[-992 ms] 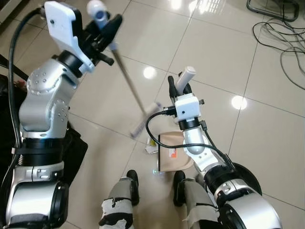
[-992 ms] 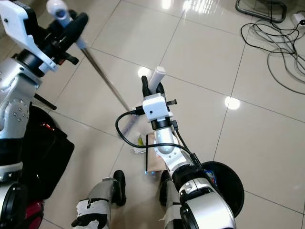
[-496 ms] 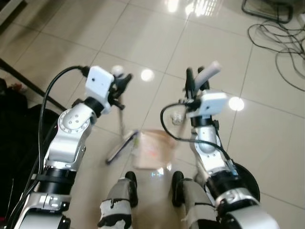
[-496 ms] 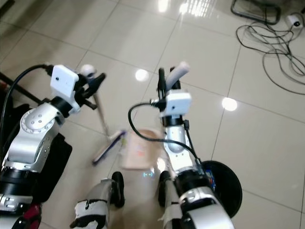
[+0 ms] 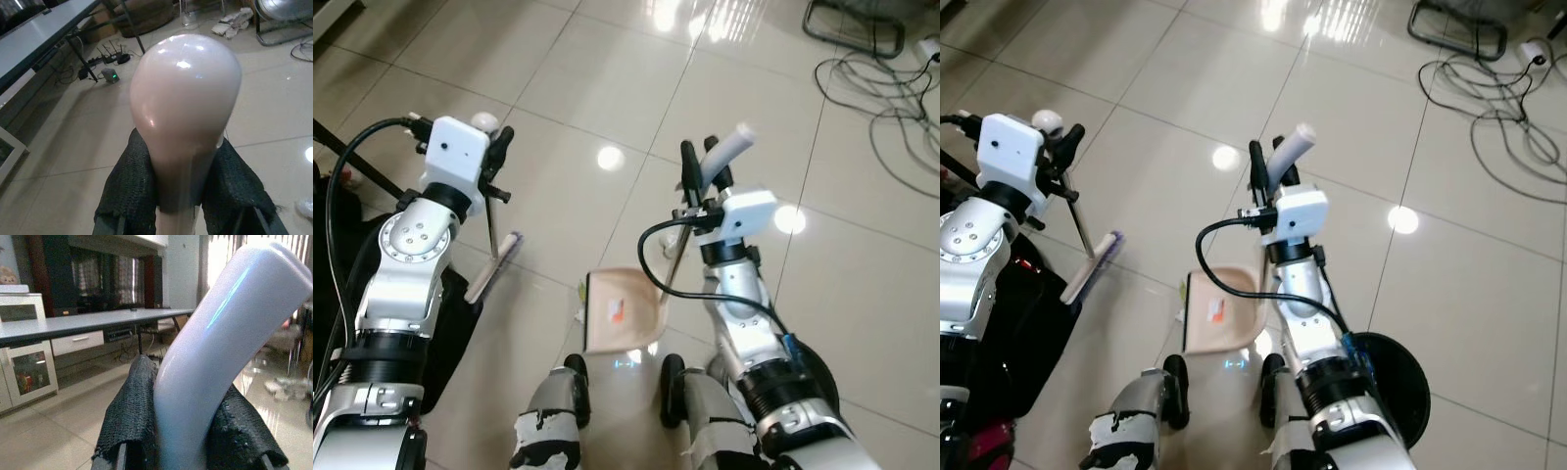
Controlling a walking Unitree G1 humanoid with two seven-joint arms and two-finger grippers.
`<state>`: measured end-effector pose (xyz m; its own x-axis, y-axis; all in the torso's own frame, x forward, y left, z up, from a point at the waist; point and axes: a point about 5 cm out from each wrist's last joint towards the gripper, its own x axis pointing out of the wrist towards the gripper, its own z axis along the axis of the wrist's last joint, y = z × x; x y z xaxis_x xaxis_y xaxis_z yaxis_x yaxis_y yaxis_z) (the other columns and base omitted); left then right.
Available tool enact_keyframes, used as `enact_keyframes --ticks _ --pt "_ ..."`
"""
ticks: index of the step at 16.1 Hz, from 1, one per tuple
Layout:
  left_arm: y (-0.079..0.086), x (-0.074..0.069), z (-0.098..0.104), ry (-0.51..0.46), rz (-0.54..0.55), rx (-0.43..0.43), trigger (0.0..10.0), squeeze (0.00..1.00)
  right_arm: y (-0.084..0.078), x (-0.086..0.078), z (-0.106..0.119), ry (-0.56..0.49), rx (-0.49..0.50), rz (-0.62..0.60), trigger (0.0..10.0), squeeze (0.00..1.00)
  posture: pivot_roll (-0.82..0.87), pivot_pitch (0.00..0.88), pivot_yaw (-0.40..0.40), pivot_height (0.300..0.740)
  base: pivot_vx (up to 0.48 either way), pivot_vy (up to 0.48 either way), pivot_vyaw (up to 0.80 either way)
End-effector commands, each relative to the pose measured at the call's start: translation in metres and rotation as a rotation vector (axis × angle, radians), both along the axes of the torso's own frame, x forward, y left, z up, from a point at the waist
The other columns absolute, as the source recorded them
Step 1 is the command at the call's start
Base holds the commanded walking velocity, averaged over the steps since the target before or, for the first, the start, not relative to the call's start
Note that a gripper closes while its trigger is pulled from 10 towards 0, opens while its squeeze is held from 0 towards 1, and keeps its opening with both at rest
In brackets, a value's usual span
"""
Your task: Sweep floor
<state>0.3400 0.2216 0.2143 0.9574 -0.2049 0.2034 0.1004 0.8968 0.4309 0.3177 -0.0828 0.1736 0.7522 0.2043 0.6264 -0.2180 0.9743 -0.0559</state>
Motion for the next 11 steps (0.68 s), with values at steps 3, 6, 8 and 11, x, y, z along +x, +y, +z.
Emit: enact_keyframes --ticks 3,6,8,11 --pt "-0.001 -0.007 -0.019 0.011 0.046 -0.044 10.0 0.00 -0.017 -0.002 0.014 -0.082 -0.017 -0.043 10.0 0.00 0.18 0.303 -0.044 0.740 0.000 0.000 0.00" --pt "-0.007 -0.010 -0.027 0.011 0.064 -0.087 10.0 0.00 -0.024 0.001 0.019 -0.091 -0.045 -0.049 10.0 0.00 0.16 0.314 -0.085 0.740 0.000 0.000 0.00" --pt "-0.012 -0.012 -0.031 0.003 0.075 -0.114 10.0 0.00 -0.024 0.005 0.010 -0.059 -0.118 -0.032 10.0 0.00 0.16 0.338 -0.130 0.740 0.000 0.000 0.00" --pt "-0.012 -0.014 -0.030 -0.009 0.092 -0.119 10.0 0.00 -0.019 0.008 -0.001 -0.027 -0.175 -0.011 10.0 0.00 0.18 0.365 -0.149 0.740 0.000 0.000 0.00"
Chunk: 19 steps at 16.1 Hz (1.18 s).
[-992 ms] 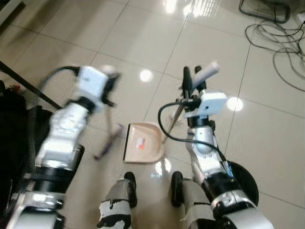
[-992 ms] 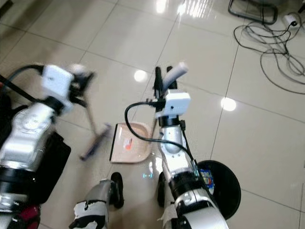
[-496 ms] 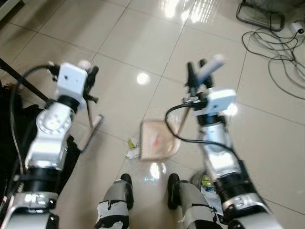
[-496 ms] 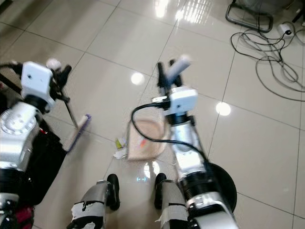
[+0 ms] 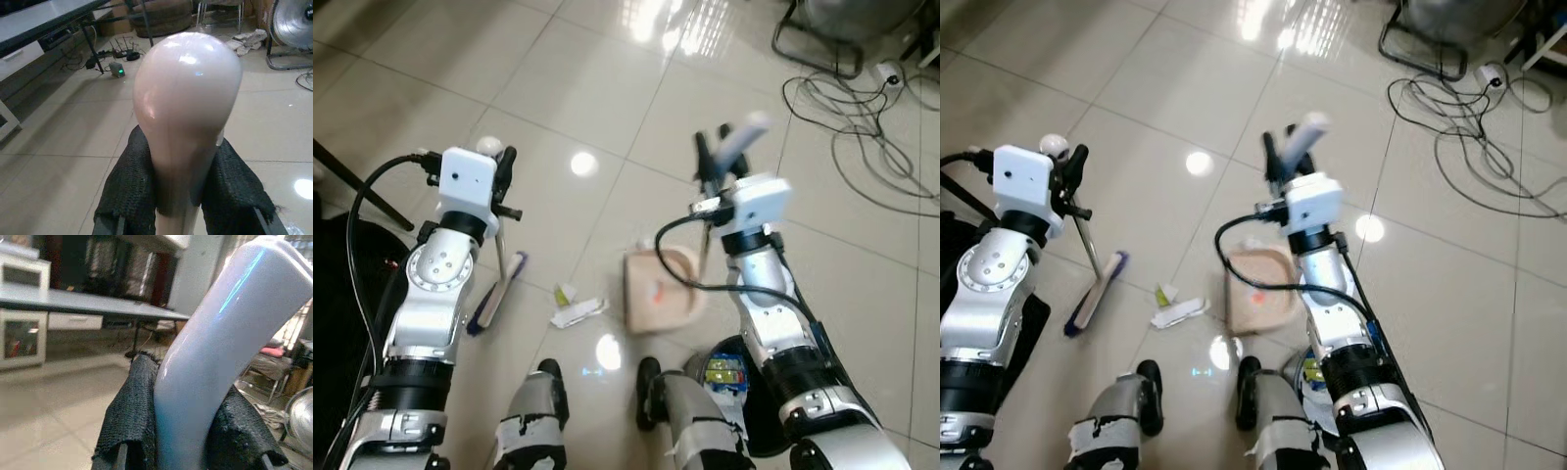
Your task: Sweep floor
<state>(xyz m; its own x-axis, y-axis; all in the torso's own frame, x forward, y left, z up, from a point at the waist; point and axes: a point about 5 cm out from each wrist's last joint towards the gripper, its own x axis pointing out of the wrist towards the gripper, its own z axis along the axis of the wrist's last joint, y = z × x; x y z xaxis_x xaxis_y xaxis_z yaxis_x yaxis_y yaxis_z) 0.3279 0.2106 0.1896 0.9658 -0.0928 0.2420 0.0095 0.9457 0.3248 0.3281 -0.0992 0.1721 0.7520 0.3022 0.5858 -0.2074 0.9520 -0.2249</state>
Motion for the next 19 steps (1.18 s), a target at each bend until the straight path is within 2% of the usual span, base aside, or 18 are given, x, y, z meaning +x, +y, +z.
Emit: enact_keyframes --ticks 1,4,9,14,15,17,19 --pt "0.001 -0.005 -0.005 0.011 0.015 -0.010 10.0 0.00 0.001 -0.001 -0.003 -0.012 -0.019 0.003 10.0 0.00 0.20 0.385 -0.149 0.740 0.000 0.000 0.00" --pt "0.000 -0.007 -0.005 0.008 0.022 -0.017 10.0 0.00 0.003 0.002 -0.004 -0.006 -0.023 0.000 10.0 0.00 0.23 0.411 -0.139 0.740 0.000 0.000 0.00" --pt "-0.022 -0.005 -0.001 0.016 -0.043 -0.086 10.0 0.00 0.010 0.003 -0.019 0.033 -0.012 -0.096 10.0 0.00 0.31 0.444 -0.082 0.740 0.000 0.000 0.00" --pt "-0.061 0.000 0.000 0.045 -0.115 -0.267 10.0 0.00 0.045 -0.013 -0.043 0.071 -0.073 -0.038 10.0 0.00 0.32 0.437 -0.061 0.740 0.000 0.000 0.00" --pt "-0.064 0.001 0.002 0.044 -0.121 -0.282 10.0 0.00 0.046 -0.014 -0.044 0.072 -0.074 -0.037 10.0 0.00 0.32 0.437 -0.058 0.740 0.000 0.000 0.00" --pt "-0.074 0.003 0.010 0.046 -0.126 -0.400 10.0 0.00 0.049 -0.016 -0.047 0.079 -0.051 -0.057 10.0 0.00 0.32 0.421 -0.054 0.740 0.000 0.000 0.00" --pt "-0.079 0.003 0.021 0.028 -0.156 -0.478 10.0 0.00 0.049 -0.016 -0.049 0.100 -0.011 -0.079 10.0 0.00 0.32 0.418 -0.053 0.740 0.000 0.000 0.00"
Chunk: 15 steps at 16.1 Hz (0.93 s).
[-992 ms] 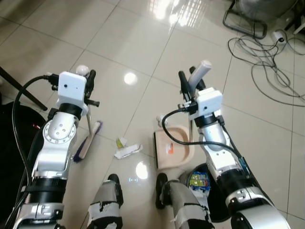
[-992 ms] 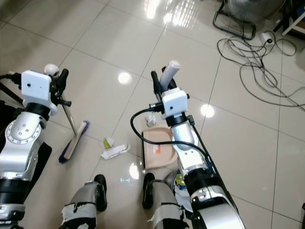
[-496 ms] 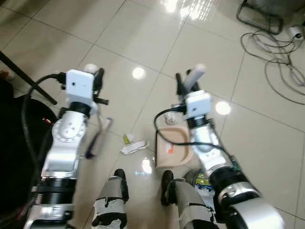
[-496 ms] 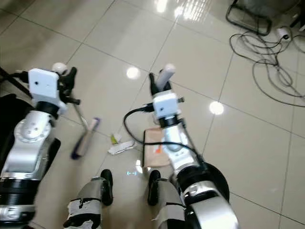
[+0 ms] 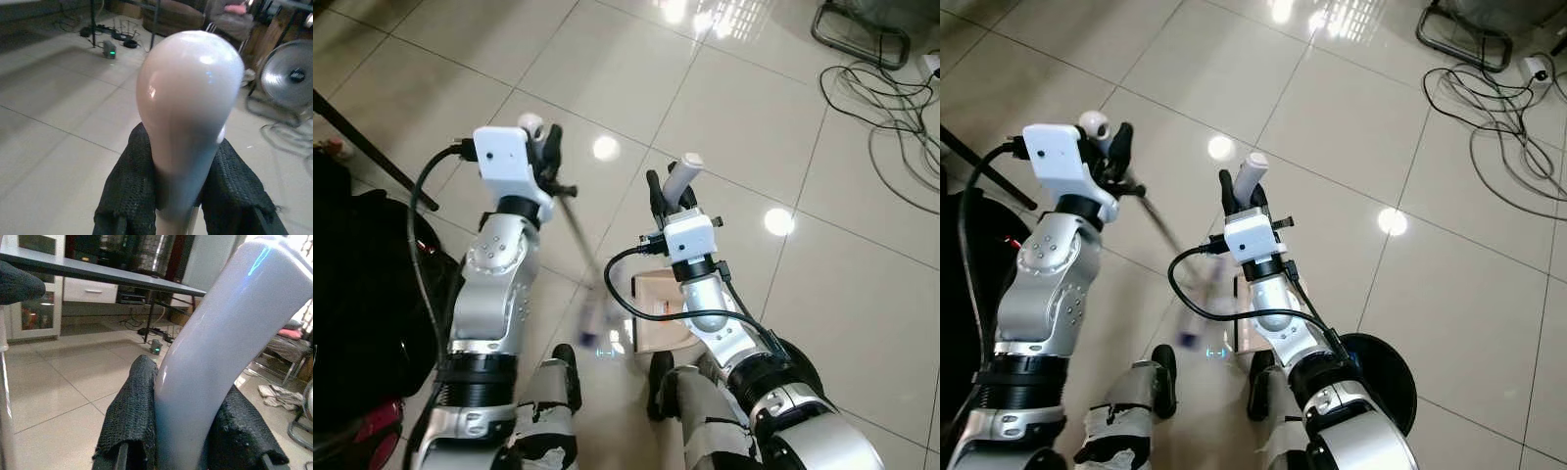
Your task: Sweep floor
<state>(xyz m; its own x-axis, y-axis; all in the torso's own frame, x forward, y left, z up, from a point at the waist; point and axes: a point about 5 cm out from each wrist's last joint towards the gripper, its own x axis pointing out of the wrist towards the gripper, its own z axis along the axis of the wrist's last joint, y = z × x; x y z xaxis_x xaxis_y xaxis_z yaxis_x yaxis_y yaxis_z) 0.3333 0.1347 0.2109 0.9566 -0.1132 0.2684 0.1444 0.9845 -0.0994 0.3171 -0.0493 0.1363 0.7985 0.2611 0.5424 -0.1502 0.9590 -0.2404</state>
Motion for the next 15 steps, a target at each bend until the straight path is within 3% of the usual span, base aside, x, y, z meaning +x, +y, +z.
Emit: enact_keyframes --ticks 1,5,9,11,13,15 --pt "-0.004 -0.001 0.006 -0.003 -0.026 -0.075 10.0 0.00 -0.001 -0.004 -0.013 0.057 0.023 -0.020 10.0 0.00 0.32 0.417 -0.053 0.740 0.000 0.000 0.00" --pt "0.007 0.006 0.028 -0.059 -0.006 -0.101 10.0 0.00 -0.003 -0.002 -0.011 0.052 0.031 -0.033 10.0 0.00 0.31 0.390 -0.054 0.740 0.000 0.000 0.00" --pt "0.026 0.006 0.038 -0.101 -0.051 0.101 10.0 0.00 -0.010 0.001 -0.007 0.033 0.028 -0.046 10.0 0.00 0.29 0.354 -0.052 0.740 0.000 0.000 0.00" --pt "0.040 0.004 0.039 -0.107 -0.053 0.166 10.0 0.00 -0.016 0.004 -0.001 0.014 0.055 -0.057 10.0 0.00 0.27 0.329 -0.052 0.740 0.000 0.000 0.00" --pt "0.069 0.003 0.052 -0.127 -0.009 0.141 10.0 0.00 -0.029 0.009 0.009 -0.006 0.127 -0.090 10.0 0.00 0.25 0.294 -0.051 0.740 0.000 0.000 0.00" --pt "0.086 0.003 0.057 -0.129 0.024 0.174 10.0 0.00 -0.038 0.012 0.016 -0.022 0.170 -0.112 10.0 0.00 0.24 0.270 -0.048 0.740 0.000 0.000 0.00"
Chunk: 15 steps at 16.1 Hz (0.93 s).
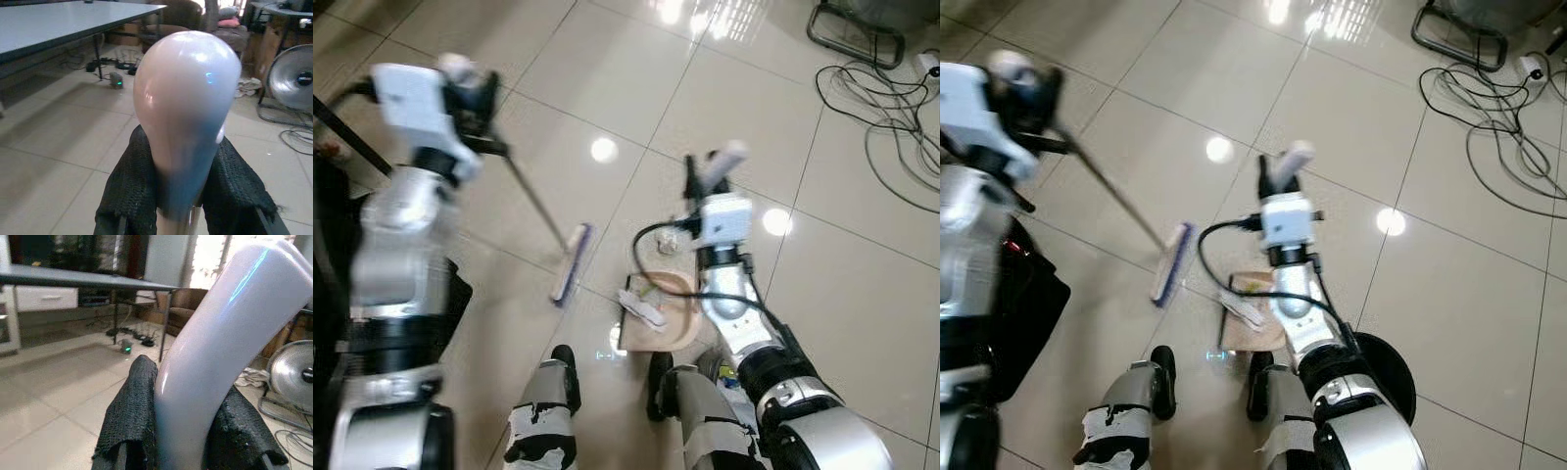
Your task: Sweep floor
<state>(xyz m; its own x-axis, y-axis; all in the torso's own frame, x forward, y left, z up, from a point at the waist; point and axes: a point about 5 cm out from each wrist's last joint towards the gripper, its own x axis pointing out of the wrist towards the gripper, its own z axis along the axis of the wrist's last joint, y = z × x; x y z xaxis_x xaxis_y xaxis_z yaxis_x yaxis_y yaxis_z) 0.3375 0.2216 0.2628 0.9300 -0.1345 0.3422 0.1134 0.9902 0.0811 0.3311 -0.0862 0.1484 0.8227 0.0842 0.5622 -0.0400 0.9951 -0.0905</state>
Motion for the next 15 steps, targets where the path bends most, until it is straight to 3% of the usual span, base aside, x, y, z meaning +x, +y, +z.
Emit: enact_keyframes --ticks 1,2,3,8,11,13,15 --pt "0.010 -0.004 0.000 0.001 0.011 0.047 10.0 0.00 -0.005 0.000 0.013 -0.053 0.064 0.004 10.0 0.00 0.23 0.256 -0.047 0.740 0.000 0.000 0.00" --pt "0.011 -0.005 -0.005 0.015 0.014 0.057 10.0 0.00 -0.005 0.000 0.016 -0.058 0.077 0.007 10.0 0.00 0.21 0.243 -0.047 0.740 0.000 0.000 0.00" --pt "0.015 -0.014 -0.023 0.070 0.021 0.116 10.0 0.00 -0.005 0.002 0.029 -0.086 0.120 0.036 10.0 0.00 0.18 0.225 -0.044 0.740 0.000 0.000 0.00" --pt "0.020 -0.038 -0.069 0.197 0.084 0.174 10.0 0.00 -0.011 0.008 0.074 -0.118 0.195 0.153 10.0 0.00 0.11 0.171 -0.058 0.740 0.000 0.000 0.00" --pt "0.012 -0.051 -0.089 0.265 0.070 0.139 10.0 0.00 -0.030 0.006 0.101 -0.100 0.221 0.150 10.0 0.00 0.08 0.129 -0.045 0.740 0.000 0.000 0.00" --pt "-0.004 -0.062 -0.106 0.320 0.024 0.119 10.0 0.00 -0.046 -0.007 0.121 -0.060 0.193 0.119 10.0 0.00 0.05 0.109 -0.033 0.740 0.000 0.000 0.00" --pt "-0.017 -0.062 -0.109 0.322 -0.004 0.103 10.0 0.00 -0.052 -0.013 0.130 -0.030 0.170 0.111 10.0 0.00 0.03 0.099 -0.028 0.740 0.000 0.000 0.00"
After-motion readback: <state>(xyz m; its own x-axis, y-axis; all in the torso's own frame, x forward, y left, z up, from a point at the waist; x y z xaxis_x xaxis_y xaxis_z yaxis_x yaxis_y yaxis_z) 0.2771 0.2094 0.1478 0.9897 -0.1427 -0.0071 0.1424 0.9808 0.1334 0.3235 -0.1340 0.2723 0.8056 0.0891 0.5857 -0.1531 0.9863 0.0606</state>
